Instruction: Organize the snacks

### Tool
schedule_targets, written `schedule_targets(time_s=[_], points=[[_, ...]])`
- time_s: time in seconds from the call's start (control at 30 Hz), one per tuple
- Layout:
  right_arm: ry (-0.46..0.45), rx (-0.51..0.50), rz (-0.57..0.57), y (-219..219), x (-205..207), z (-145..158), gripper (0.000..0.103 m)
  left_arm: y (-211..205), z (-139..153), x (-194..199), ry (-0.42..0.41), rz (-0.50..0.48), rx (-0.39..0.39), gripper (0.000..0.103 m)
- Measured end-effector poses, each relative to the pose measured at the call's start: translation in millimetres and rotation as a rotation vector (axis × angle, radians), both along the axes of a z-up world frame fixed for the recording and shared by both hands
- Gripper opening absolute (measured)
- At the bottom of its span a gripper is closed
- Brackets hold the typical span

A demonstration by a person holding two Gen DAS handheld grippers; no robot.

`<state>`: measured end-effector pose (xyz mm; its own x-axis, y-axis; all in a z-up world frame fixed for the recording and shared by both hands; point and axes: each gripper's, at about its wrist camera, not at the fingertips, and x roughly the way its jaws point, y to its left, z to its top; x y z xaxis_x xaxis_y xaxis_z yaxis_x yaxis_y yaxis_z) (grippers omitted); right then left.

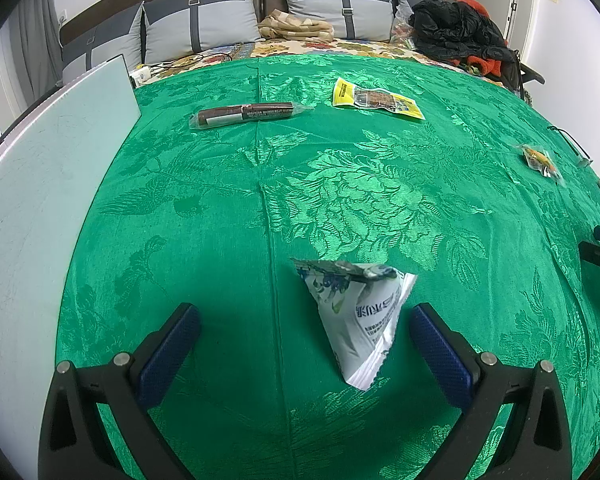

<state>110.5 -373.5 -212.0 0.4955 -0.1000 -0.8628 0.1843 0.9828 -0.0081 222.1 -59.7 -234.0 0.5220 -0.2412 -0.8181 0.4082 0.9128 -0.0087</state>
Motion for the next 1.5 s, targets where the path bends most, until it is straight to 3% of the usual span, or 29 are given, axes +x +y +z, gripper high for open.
schedule_targets(time_s=[0.1, 0.4, 0.5, 0.57, 0.73, 0.83, 0.9, 0.93, 0.97, 1.0, 1.03, 1.07, 1.2, 1.33, 1.4, 1.5], points=[[-0.043, -0.012, -0.023, 3, -4, -2, 0.091, 0, 0, 0, 0.000, 0.000, 0.000, 0.103], [-0.027, -0.015, -0.002, 4, -5, -4, 0.094, 0, 0, 0, 0.000, 0.000, 0.001, 0.103], [0.013, -0.008, 0.053, 2, 1, -3, 0.091, 0, 0, 0, 0.001, 0.000, -0.001, 0.103], [0.082, -0.029, 0.143, -2, 17, 3, 0.090, -1, 1, 0, 0.010, -0.008, 0.004, 0.103], [0.095, -0.170, 0.466, -2, 67, 41, 0.091, -8, 4, 8, 0.105, -0.049, 0.034, 0.103], [0.194, -0.198, 0.602, 5, 109, 36, 0.090, -18, 6, 7, 0.136, -0.092, 0.031, 0.101], [0.240, -0.201, 0.630, 8, 134, 23, 0.089, -28, 7, 2, 0.126, -0.121, 0.056, 0.094], [0.260, -0.187, 0.630, 8, 142, 16, 0.088, -31, 8, 1, 0.114, -0.135, 0.064, 0.091], [0.306, -0.165, 0.618, 5, 151, 6, 0.086, -31, 10, -1, 0.107, -0.147, 0.052, 0.080], [0.365, -0.147, 0.597, 2, 157, -4, 0.072, -31, 13, -4, 0.090, -0.157, 0.043, 0.059], [0.381, -0.100, 0.585, -3, 160, -4, 0.047, -30, 16, -5, 0.074, -0.162, 0.041, 0.043], [0.397, -0.047, 0.558, -9, 162, -2, 0.046, -28, 17, -5, 0.082, -0.165, 0.039, 0.040], [0.420, 0.025, 0.420, -25, 149, 10, 0.037, -14, 22, -3, 0.120, -0.120, -0.060, 0.037], [0.274, 0.227, 0.234, -43, 125, 44, 0.037, 11, 43, -14, 0.148, -0.063, -0.225, 0.037], [0.205, 0.356, 0.200, -36, 114, 62, 0.037, 25, 60, -20, 0.152, -0.044, -0.293, 0.037], [0.147, 0.484, 0.239, 1, 112, 88, 0.037, 58, 96, -29, 0.121, -0.014, -0.384, 0.037]])
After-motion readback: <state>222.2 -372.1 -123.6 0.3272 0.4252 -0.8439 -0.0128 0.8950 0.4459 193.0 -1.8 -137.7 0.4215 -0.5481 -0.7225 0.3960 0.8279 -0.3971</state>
